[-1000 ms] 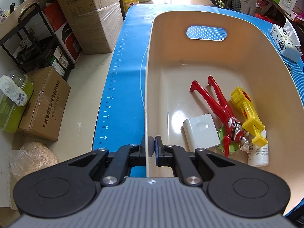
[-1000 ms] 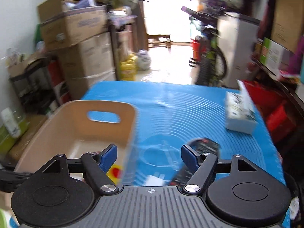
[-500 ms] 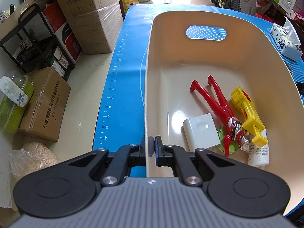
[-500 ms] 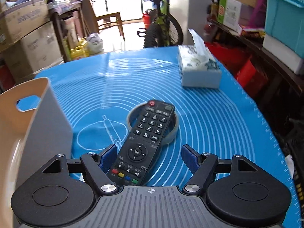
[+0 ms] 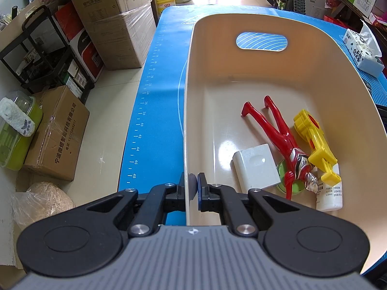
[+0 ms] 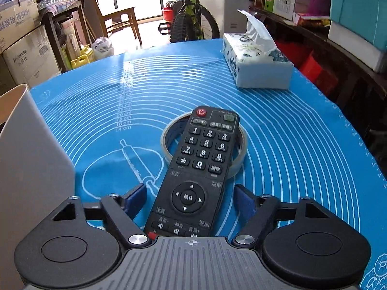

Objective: Organize rigid objects
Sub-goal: 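Grasp the black remote with the right tool, then carry the black remote into the bin with the right tool and release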

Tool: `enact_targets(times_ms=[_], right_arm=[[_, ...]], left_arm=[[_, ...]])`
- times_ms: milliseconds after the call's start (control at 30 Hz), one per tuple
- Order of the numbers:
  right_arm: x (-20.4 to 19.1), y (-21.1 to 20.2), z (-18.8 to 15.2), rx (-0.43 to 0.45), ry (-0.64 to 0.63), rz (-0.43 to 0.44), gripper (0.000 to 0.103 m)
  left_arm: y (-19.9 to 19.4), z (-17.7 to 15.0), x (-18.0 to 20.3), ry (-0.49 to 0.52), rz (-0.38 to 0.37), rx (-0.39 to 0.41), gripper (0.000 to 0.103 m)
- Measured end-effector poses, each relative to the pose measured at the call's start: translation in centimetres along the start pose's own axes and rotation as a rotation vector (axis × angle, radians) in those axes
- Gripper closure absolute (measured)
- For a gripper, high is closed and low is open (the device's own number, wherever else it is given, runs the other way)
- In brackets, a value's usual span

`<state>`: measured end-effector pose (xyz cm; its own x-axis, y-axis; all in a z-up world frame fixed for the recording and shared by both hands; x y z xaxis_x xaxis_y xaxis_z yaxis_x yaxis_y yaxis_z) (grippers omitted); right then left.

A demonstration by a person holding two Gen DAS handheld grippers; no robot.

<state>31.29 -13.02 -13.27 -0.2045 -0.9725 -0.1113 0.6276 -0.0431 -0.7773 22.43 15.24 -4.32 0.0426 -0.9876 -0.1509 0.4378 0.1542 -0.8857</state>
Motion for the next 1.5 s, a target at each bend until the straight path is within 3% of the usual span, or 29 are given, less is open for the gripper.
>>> enact_targets(times_ms=[67, 167, 433, 867, 1267, 1500], right_arm=[[0.2, -0.2, 0.0, 0.011, -0.003, 0.007, 0.043], [1.1, -0.4, 0.0, 0.017, 0.009, 0.026, 0.048], [3.0, -2.4, -0.6, 0.066, 0.005, 0.018, 0.049], [3.2, -7.1, 0.4, 0.142, -0.007, 0.112, 0.050], [-2.1, -14.9, 2.2, 0.231, -0.134, 0.306, 0.049], [-7.9, -16.5, 0.7, 0.190, -0.246, 0.407, 0.049]], left_arm=[[0.0, 0.0, 0.0, 0.000, 0.000, 0.000, 0.094], [0.0, 0.0, 0.0, 0.000, 0.000, 0.000, 0.094], [0.0, 0.0, 0.0, -0.001, 0.001, 0.000, 0.094], [0.0, 0.0, 0.0, 0.002, 0.004, 0.000, 0.094], [0.0, 0.0, -0.1, 0.000, 0.003, -0.001, 0.094], [-0.1, -0.1, -0.2, 0.001, 0.002, -0.002, 0.094]])
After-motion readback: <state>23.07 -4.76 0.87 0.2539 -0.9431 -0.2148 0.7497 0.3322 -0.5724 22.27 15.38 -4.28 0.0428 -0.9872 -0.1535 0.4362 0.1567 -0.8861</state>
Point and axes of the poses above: each gripper's, at about its wrist camera, not at the fingertips, and y roughly the way its jaws point, x to its right, z to its top, the point moved 2 cm from there along y, roughly the way its jaws point, and after that the axes turned 3 degrees about z, right-handed, at the moved point
